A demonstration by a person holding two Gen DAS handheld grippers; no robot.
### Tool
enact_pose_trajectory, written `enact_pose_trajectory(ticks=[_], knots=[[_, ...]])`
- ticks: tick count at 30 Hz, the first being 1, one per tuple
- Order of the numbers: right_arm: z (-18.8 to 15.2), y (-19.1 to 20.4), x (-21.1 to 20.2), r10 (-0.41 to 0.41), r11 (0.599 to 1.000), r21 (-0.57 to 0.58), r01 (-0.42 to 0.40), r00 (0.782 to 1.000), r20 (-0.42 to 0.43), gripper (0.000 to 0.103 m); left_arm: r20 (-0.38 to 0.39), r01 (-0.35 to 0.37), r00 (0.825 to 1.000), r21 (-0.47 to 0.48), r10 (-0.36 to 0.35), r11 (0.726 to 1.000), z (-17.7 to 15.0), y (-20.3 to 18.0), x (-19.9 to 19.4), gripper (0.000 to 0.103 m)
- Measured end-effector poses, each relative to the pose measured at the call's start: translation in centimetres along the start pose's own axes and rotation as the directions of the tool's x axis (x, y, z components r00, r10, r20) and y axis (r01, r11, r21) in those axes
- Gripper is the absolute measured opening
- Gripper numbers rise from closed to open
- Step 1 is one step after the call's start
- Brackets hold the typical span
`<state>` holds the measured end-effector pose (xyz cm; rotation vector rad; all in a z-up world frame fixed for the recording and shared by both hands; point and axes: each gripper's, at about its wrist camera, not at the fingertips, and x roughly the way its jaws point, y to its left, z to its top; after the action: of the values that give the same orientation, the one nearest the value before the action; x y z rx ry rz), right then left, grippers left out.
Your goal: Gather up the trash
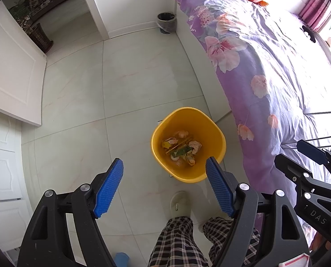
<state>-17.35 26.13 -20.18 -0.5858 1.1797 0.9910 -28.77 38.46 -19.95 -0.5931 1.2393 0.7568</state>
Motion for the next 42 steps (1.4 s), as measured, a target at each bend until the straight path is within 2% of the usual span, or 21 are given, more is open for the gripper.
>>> enact_pose_trajectory(ticks=[14,18,31,38,41,42], knots=[[-0.2,0.3,-0.5,0.005,1.000,-0.009,-0.005,1.000,0.009,0.062,0.003,-0.002,1.000,-0.008,0.002,1.000,-0.3,-0.2,-0.3,0.076],[-0.2,0.4,-1.0,0.008,1.000,-0.013,-0.007,1.000,0.021,0.063,0.019,-0.003,1.000,-0.022,0.003,1.000,-0.3,-0.1,-1.0,0.080],[-1.0,0.8,-4.0,0.005,0.999,-0.037,-0.002,0.997,0.072,0.064,0.084,-0.002,0.996,-0.055,0.007,0.999,-0.3,-0.2,-4.0,0.080],[-1.7,0.6,-5.7,0.013,1.000,-0.025,-0.011,0.995,0.103,0.064,0.130,-0.020,0.991,-0.044,0.025,0.999,-0.2,-0.5,-5.7,0.070],[-1.9,0.5,-6.3,0.015,1.000,-0.024,-0.012,0.993,0.116,0.064,0.136,-0.026,0.990,-0.034,0.031,0.999,-0.2,-0.7,-6.0,0.072],[-1.9,0.5,-6.4,0.014,1.000,-0.023,-0.011,0.993,0.121,0.065,0.140,-0.032,0.990,-0.030,0.036,0.999,-0.2,-0.8,-6.2,0.077]])
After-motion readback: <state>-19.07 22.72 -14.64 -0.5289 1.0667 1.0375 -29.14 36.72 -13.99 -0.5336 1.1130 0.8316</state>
